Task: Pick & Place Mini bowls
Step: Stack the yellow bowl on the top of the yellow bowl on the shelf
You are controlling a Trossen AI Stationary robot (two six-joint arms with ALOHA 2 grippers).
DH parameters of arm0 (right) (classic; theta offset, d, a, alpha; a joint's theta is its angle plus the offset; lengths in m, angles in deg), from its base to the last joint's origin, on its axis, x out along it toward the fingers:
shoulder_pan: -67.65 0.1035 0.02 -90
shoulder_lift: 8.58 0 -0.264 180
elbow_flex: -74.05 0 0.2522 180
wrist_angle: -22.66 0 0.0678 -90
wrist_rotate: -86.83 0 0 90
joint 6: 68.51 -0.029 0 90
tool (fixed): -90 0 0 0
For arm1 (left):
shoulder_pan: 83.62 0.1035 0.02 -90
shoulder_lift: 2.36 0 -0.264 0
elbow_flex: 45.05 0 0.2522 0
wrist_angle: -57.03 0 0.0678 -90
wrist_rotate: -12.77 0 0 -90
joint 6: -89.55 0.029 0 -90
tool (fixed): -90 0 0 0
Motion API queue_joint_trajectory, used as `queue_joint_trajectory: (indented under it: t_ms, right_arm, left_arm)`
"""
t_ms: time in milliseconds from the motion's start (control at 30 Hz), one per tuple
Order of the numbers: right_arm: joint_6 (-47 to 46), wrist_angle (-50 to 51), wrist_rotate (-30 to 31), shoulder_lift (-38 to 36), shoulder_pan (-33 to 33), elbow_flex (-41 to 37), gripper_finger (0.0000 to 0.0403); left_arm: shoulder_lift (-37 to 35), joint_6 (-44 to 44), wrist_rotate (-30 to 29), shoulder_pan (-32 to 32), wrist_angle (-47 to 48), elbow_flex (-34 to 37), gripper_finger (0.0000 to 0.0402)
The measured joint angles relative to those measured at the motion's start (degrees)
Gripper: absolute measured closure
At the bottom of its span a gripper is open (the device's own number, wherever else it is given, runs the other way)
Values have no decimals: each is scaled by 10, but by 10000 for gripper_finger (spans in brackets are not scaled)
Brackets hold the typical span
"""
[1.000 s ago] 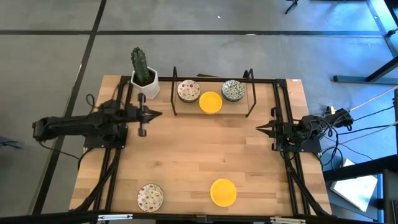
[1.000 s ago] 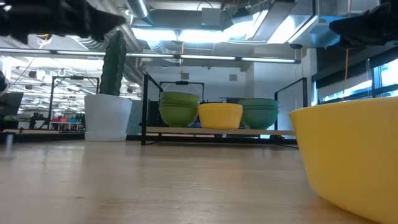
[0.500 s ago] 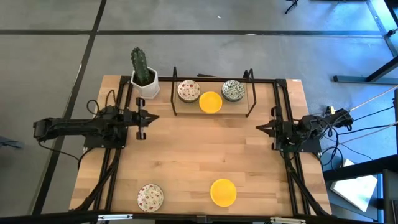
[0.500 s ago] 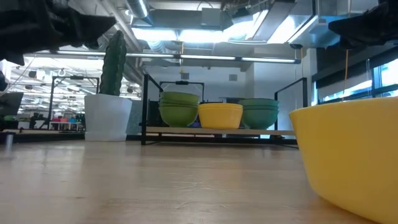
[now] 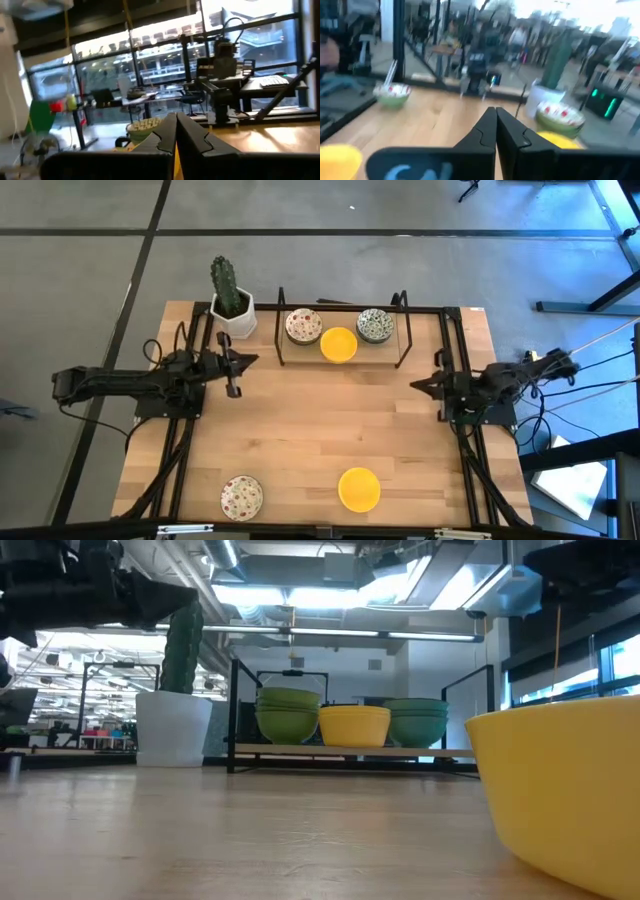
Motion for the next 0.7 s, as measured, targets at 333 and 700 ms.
queue_joint_trajectory:
  t_ms: [333,700]
  right_arm:
    - [-93,130,-1,364,0,228,400]
    - [-212,380,-58,680,65,555,394]
  left_arm:
    - [0,81,76,0,-102,-34,397]
    - [8,82,80,0,-72,-36,397]
